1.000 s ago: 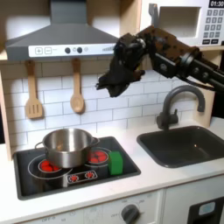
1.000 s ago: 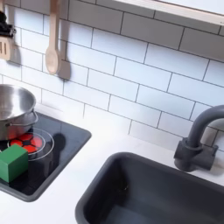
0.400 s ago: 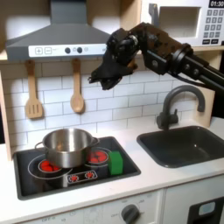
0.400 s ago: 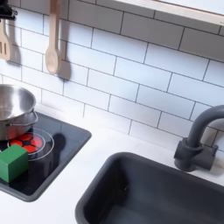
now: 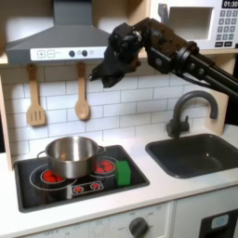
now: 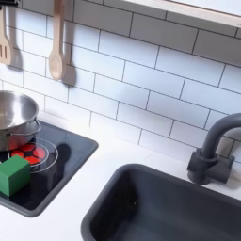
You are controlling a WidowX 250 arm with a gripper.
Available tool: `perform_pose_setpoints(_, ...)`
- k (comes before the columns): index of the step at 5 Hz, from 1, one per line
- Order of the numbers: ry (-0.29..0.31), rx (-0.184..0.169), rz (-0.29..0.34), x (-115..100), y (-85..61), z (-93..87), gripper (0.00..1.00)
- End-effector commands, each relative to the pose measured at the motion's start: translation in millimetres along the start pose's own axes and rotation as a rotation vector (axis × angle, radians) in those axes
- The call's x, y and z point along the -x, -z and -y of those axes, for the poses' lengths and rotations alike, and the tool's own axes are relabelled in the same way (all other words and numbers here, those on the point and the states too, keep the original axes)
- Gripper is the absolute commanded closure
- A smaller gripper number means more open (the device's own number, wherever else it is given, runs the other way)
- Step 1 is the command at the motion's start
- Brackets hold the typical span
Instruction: Push button
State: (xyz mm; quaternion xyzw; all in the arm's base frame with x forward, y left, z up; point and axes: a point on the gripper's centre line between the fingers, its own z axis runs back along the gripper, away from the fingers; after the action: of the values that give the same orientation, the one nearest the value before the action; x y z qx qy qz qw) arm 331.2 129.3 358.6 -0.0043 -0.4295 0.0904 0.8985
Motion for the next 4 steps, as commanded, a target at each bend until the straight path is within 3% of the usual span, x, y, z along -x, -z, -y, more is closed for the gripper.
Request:
perform_pose_setpoints(1, -0.009, 0.001, 0.038, -19, 2.1, -3.5, 1.00)
perform_pose_setpoints(4, -0.043, 0.009, 0.064, -38, 9.8, -6.2, 1.00)
